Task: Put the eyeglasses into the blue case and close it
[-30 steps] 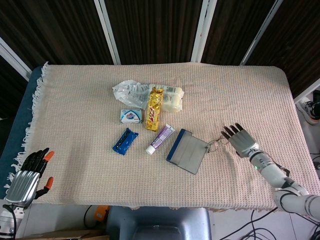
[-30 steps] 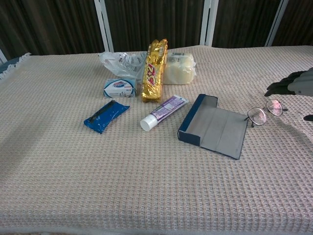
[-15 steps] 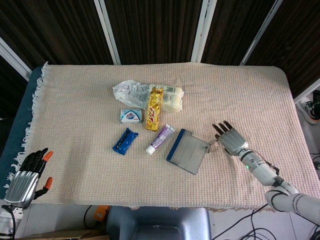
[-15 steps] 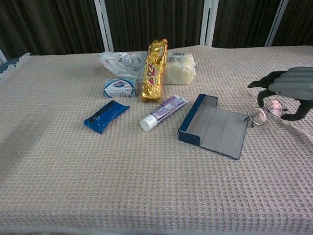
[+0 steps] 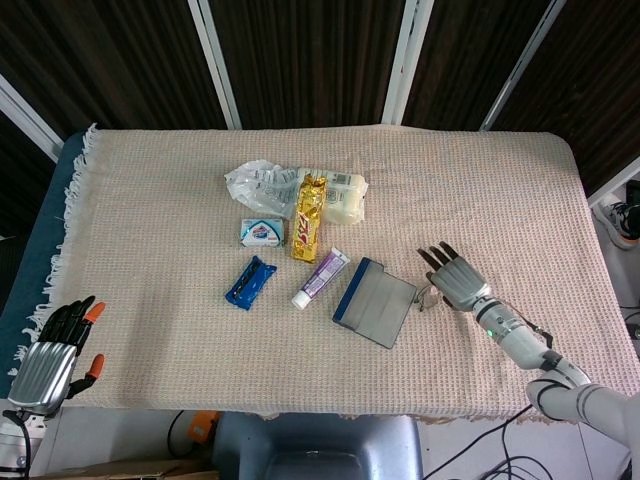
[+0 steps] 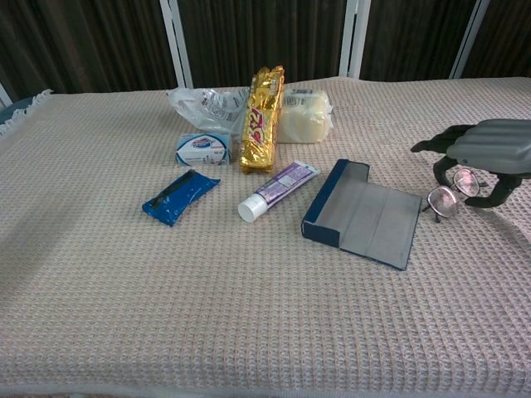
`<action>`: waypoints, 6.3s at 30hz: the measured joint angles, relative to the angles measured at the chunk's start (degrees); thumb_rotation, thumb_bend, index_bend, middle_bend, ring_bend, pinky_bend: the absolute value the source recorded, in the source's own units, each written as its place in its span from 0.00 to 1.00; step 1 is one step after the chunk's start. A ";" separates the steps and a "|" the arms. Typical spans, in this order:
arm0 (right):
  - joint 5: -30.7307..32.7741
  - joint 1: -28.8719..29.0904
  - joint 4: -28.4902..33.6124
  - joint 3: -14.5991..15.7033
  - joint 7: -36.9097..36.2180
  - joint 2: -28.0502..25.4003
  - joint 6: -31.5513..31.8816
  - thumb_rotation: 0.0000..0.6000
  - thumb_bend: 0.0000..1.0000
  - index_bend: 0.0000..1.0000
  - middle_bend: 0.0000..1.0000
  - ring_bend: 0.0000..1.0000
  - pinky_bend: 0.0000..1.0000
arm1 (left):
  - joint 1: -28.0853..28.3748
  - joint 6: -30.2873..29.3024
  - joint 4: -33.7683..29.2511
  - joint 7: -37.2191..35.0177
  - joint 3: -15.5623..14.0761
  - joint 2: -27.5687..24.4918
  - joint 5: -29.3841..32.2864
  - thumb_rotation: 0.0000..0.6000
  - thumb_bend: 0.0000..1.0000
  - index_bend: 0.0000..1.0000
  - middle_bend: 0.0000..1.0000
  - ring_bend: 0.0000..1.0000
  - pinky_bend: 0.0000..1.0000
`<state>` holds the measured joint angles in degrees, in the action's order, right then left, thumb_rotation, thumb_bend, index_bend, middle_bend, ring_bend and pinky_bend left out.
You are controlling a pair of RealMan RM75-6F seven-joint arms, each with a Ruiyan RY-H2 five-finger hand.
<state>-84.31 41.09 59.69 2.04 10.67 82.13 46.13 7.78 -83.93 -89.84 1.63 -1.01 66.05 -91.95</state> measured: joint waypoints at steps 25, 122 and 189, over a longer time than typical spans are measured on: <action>0.15 0.01 -0.50 -0.31 1.94 -0.39 -1.64 1.00 0.61 0.69 0.06 0.00 0.00 | 0.01 0.52 -0.33 0.36 0.05 -0.07 0.57 1.00 0.43 0.00 0.00 0.00 0.10; -0.88 4.55 9.73 -4.90 11.18 5.31 4.49 1.00 0.19 0.22 0.05 0.00 0.00 | -0.71 -1.33 0.54 -4.87 -0.79 -1.90 -1.61 1.00 0.43 0.00 0.00 0.00 0.10; 5.22 10.15 3.40 -8.98 20.91 15.30 3.38 1.00 0.20 0.76 0.12 0.00 0.00 | -1.20 -2.32 1.46 -7.80 -0.88 -2.72 -2.19 1.00 0.43 0.00 0.00 0.00 0.10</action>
<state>-79.10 51.25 63.09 -6.93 31.57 97.43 49.51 6.58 -86.25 -88.38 -6.17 -1.89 63.33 -94.14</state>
